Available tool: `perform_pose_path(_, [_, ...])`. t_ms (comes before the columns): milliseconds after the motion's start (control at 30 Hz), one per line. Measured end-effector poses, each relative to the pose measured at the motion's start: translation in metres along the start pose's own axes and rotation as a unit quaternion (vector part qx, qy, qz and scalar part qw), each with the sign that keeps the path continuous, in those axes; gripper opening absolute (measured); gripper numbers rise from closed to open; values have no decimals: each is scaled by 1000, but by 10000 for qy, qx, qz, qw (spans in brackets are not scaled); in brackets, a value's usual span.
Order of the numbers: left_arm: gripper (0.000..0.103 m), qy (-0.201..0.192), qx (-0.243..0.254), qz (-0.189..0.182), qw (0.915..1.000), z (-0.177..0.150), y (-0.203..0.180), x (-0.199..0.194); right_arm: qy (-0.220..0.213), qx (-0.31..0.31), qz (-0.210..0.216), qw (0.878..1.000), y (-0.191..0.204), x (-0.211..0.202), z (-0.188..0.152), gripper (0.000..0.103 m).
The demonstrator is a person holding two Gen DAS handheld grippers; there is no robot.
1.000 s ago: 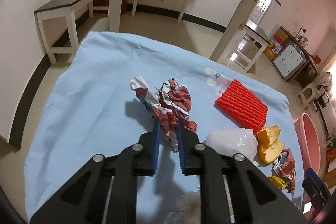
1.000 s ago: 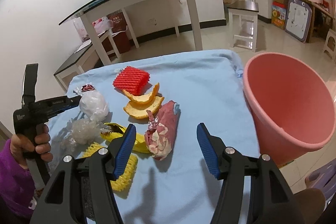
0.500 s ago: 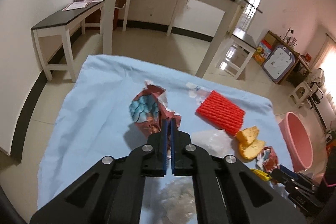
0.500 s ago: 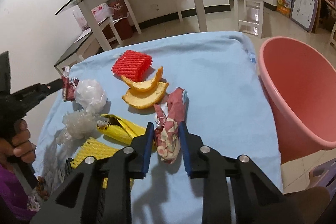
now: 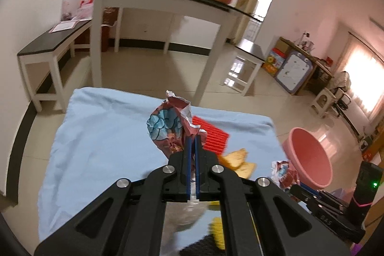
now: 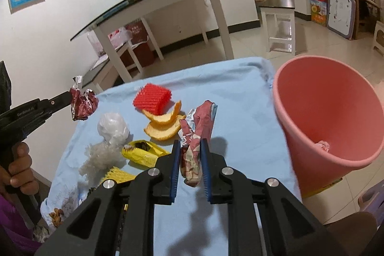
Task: Collect trash
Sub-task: 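Carry the red wrapper over the pink bucket and open the left tool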
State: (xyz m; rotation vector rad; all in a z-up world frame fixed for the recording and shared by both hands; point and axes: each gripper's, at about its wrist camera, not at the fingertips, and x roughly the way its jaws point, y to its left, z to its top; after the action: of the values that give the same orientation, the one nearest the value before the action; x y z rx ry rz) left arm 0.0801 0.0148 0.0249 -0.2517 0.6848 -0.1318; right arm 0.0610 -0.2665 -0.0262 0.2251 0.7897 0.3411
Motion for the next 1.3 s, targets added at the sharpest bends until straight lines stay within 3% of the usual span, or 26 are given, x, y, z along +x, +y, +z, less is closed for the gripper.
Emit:
perform_pose_path(400, [2, 221, 536, -729, 9956, -2, -79, 11, -451, 221, -312, 9982, -28, -36, 5, 16])
perform_pose_path(833, [2, 644, 995, -1571, 9804, -12, -178, 47, -880, 971, -1070, 9856, -114, -76, 11, 16])
perform_pose_path(1300, [2, 1139, 1435, -1874, 9651, -34, -254, 104, -812, 1574, -1412, 9740, -185, -75, 2, 16])
